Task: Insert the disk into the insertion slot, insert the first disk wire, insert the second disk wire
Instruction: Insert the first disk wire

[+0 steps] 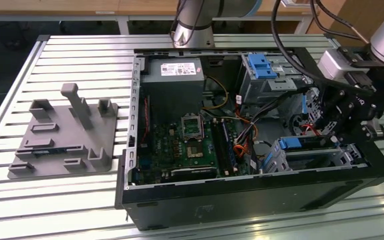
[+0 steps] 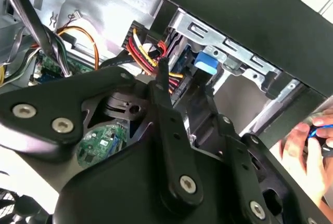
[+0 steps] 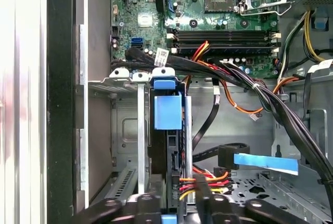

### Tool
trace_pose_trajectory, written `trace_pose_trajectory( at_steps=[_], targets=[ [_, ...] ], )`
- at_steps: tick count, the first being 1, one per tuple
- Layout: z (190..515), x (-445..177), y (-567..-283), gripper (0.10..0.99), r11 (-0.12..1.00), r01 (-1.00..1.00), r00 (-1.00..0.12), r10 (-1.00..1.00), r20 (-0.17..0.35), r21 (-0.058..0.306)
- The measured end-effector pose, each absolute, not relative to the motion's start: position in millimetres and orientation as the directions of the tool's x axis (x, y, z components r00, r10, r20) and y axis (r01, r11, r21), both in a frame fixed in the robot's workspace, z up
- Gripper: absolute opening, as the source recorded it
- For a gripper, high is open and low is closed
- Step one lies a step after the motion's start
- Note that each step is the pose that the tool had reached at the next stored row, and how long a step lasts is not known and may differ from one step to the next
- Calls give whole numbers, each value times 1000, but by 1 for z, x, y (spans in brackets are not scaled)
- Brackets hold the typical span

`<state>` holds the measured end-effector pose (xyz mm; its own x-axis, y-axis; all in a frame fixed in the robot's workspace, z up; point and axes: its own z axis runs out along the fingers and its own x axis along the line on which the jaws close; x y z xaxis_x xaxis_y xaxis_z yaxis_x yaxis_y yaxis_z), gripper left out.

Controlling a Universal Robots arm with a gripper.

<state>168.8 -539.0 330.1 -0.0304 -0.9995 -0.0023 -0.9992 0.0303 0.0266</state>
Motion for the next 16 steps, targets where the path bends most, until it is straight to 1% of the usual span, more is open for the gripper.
trace_pose_trajectory(
  at_steps=[1,13,16],
  targets=[
    [333,169,-539,420,30,-999,-30,-1000,-2,26],
    [378,169,-532,420,30,-999,-30,-1000,-3,18],
    [381,169,-532,420,30,-999,-30,-1000,-3,17]
  ],
)
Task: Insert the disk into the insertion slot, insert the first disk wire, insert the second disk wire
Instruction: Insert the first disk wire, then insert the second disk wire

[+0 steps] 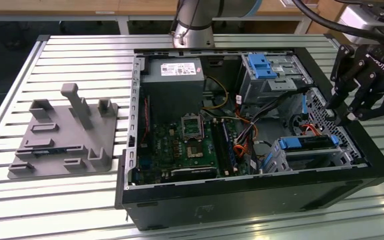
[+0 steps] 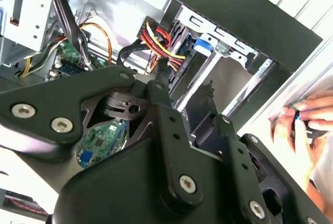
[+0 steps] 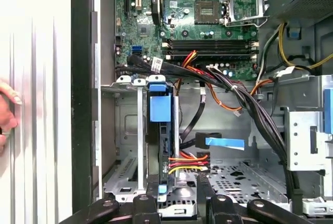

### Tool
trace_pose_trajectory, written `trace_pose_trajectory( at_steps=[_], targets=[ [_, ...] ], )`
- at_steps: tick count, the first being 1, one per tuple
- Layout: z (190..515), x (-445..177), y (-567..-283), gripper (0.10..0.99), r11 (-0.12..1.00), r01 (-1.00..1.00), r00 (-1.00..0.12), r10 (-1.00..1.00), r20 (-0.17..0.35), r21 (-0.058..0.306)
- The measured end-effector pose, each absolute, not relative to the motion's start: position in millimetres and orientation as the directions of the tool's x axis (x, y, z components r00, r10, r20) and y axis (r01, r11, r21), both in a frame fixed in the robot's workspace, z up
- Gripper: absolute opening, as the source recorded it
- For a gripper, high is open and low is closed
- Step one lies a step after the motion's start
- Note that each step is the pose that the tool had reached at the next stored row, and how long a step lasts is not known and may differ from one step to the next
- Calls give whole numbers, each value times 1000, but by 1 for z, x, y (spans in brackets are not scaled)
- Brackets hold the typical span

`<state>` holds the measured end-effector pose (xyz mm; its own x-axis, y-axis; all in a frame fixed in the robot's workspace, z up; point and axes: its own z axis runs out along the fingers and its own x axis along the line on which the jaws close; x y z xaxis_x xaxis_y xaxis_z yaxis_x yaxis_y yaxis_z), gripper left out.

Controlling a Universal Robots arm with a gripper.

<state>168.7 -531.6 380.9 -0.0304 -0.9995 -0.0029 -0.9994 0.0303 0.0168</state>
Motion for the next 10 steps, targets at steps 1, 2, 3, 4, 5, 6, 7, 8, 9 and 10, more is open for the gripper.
trace_pose_trajectory(
  at_steps=[1,2,3,4,5,6,7,8,9,10],
  targets=[
    [381,169,-532,420,30,-999,-30,-1000,-3,17],
    [381,169,-532,420,30,-999,-30,-1000,-3,17],
    [381,169,-532,420,30,-999,-30,-1000,-3,17],
    [381,169,-531,420,30,-999,-30,-1000,-3,17],
    [381,169,-531,420,30,-999,-30,-1000,-3,17],
    [381,169,-531,420,30,-999,-30,-1000,-3,17],
    [381,169,-531,420,30,-999,-30,-1000,-3,17],
    [381,169,-531,420,30,-999,-30,-1000,-3,17],
    [381,169,-531,420,30,-999,-30,-1000,-3,17],
    [381,169,-531,420,30,-999,-30,-1000,-3,17]
  ],
)
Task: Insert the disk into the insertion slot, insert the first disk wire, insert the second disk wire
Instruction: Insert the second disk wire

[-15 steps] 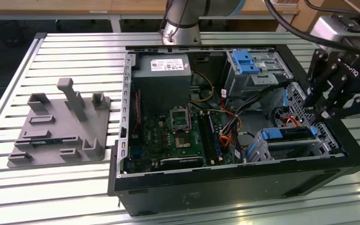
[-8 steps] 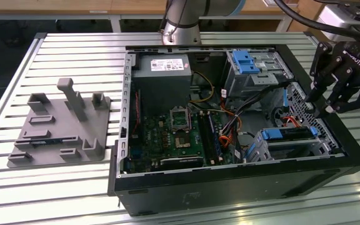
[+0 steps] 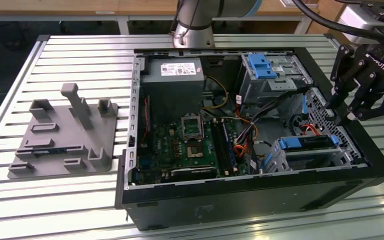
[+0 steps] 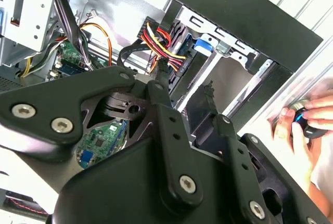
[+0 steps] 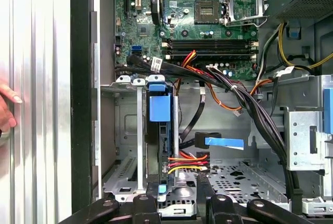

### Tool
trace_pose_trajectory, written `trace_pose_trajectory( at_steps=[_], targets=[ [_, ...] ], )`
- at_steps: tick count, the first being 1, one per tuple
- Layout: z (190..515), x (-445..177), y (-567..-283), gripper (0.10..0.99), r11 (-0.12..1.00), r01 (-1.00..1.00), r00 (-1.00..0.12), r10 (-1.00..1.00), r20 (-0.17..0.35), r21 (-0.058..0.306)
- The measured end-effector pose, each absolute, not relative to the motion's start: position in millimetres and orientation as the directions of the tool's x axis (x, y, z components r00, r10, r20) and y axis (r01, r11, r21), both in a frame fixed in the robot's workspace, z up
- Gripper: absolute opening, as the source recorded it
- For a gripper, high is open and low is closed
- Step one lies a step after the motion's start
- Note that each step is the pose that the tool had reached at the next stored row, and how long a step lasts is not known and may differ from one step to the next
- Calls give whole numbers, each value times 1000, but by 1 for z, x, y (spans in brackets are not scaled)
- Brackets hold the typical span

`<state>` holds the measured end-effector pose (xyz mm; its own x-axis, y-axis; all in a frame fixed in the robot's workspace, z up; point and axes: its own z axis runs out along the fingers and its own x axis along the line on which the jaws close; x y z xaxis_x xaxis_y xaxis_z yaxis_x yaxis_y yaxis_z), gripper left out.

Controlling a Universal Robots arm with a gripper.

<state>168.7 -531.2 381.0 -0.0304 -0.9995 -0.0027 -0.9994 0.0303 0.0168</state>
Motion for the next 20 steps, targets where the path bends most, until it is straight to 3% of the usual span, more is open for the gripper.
trace_pose_trajectory(
  at_steps=[7,20],
  targets=[
    [381,169,-528,420,30,-999,-30,-1000,6,17],
    [379,169,-474,420,32,-999,-30,-994,103,15]
  ],
)
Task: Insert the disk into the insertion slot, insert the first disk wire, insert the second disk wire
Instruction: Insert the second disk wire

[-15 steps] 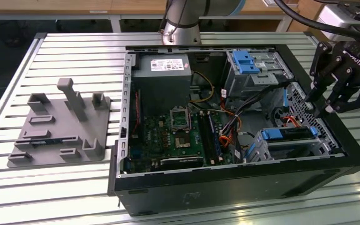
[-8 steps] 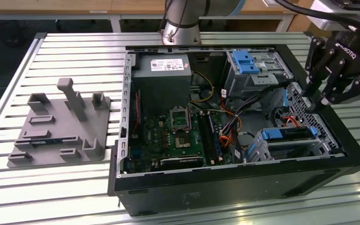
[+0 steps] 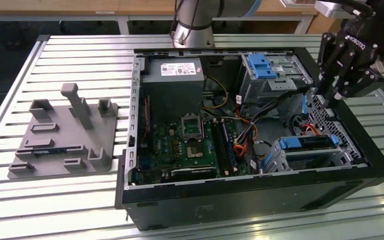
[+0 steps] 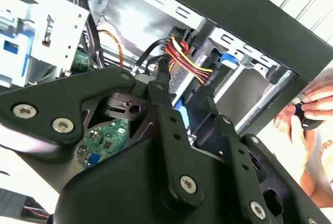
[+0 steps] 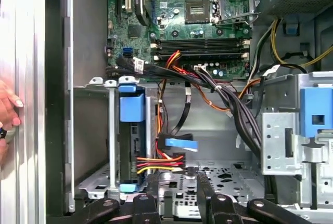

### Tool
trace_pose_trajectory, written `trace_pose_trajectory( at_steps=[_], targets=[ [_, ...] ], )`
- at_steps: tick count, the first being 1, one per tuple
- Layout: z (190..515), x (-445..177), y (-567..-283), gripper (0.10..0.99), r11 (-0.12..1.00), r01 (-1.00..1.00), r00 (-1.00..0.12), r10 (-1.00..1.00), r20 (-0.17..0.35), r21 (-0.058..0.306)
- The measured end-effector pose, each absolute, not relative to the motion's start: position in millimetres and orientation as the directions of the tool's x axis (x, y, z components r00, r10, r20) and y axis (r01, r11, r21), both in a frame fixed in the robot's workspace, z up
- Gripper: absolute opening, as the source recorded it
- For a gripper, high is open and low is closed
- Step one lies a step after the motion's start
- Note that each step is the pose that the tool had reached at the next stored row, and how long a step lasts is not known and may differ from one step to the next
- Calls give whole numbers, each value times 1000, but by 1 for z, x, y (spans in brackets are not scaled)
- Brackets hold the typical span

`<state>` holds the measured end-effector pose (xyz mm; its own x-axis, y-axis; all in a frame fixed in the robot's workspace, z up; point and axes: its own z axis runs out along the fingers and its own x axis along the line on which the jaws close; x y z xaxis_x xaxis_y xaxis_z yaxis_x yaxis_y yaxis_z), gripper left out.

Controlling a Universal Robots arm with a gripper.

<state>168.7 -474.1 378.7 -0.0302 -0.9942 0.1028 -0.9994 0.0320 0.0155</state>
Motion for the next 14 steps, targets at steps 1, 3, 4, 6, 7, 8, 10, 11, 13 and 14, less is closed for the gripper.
trace_pose_trajectory(
  at_steps=[1,3,4,6,7,8,10,11,13,14],
  targets=[
    [378,169,-470,420,32,-999,-30,-994,110,15],
    [377,169,-464,420,32,-999,-30,-991,133,15],
    [376,168,-461,420,33,-999,-30,-988,149,14],
    [375,166,-458,420,34,-999,-31,-985,172,13],
    [374,164,-458,420,35,-999,-32,-984,178,13],
    [372,162,-457,420,37,-999,-34,-983,183,13],
    [370,159,-453,420,39,-999,-34,-981,189,18],
    [370,157,-451,420,39,-999,-34,-981,192,22],
    [370,155,-445,420,39,-999,-32,-979,202,30],
    [370,154,-444,420,38,-999,-30,-977,211,35]
  ],
)
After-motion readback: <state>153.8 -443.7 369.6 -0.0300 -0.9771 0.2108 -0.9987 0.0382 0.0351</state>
